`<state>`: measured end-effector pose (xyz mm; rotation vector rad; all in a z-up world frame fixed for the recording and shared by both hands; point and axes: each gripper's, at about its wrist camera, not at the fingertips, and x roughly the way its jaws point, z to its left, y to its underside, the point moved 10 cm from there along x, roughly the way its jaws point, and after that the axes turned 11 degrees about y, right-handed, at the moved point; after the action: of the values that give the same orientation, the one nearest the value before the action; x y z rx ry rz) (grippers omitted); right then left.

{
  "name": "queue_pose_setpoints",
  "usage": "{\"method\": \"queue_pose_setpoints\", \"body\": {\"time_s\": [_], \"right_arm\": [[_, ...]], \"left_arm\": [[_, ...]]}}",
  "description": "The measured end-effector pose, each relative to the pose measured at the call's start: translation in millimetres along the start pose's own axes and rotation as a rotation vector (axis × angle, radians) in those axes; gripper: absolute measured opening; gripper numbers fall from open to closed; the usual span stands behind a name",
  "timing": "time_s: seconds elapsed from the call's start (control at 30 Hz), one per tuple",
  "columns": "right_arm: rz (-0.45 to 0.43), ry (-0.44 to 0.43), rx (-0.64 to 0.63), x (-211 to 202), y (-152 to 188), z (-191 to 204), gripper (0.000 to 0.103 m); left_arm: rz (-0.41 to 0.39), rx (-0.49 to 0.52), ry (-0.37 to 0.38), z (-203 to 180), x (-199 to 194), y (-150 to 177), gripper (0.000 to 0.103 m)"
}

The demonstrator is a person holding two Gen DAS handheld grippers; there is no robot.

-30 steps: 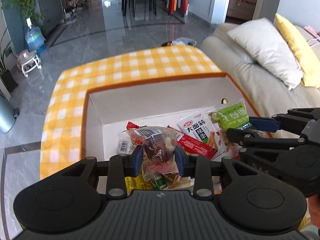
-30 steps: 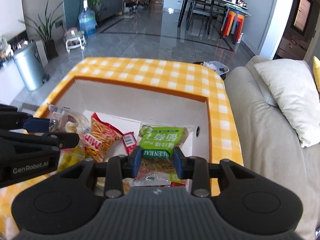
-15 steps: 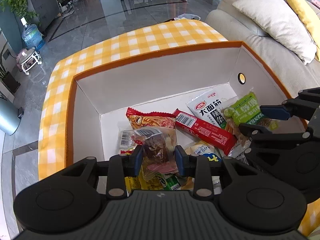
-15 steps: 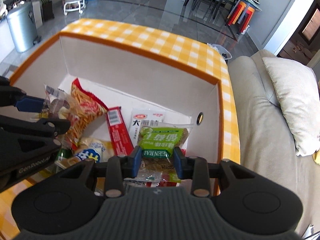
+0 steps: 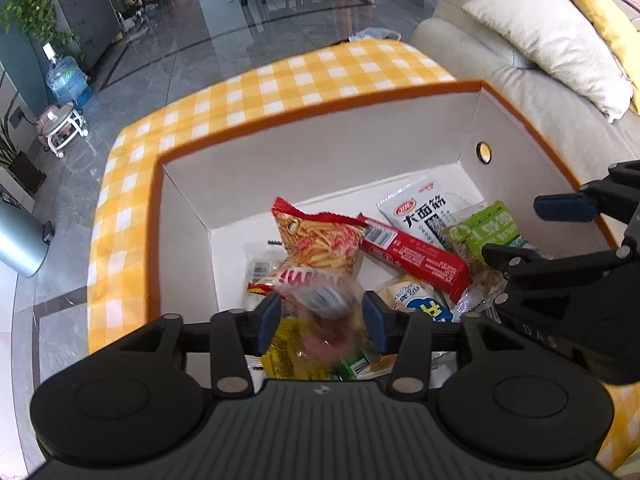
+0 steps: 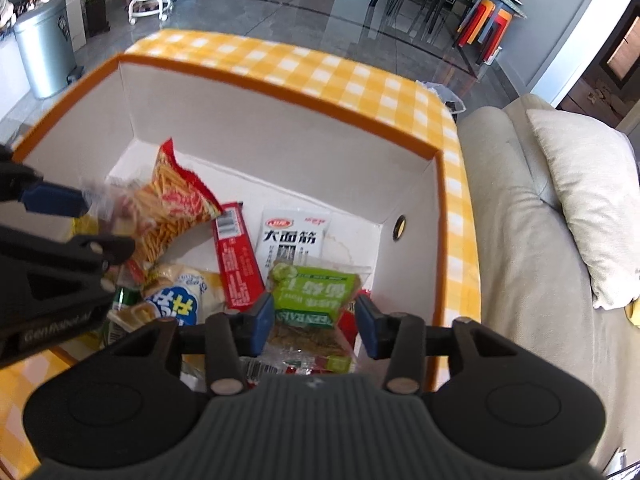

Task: Organize snacks

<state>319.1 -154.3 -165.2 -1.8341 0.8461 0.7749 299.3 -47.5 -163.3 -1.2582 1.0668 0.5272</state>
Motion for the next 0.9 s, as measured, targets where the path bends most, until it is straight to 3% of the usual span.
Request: {"method": "queue_pose_setpoints", "body": {"time_s": [0.17, 0.4, 0.67, 0.9], "right_arm": [[-0.042, 0.021, 0.047, -18.3, -5.6, -13.5, 0.064], [-0.136, 0.028, 0.182, -63.2, -10.2, -40.0, 0.077], [-0.22, -0.017, 0.288, -125.0, 11.1, -46.3, 0.083], [-0.288, -0.021, 0.313, -171.8, 50.0, -38.1, 0.085]], "left_arm": [[-0.059, 0.006, -0.029, 4.7, -24.7, -6.0, 0.068], [-0.172, 0.002, -0.091, 12.7, -76.8, -8.9, 0.073], [-0.283, -0.008, -0.103, 10.5, -135.1, 14.9, 0.074], [-0.297, 0.011, -0.131, 3.8, -166.9, 52.0, 0.076]]}}
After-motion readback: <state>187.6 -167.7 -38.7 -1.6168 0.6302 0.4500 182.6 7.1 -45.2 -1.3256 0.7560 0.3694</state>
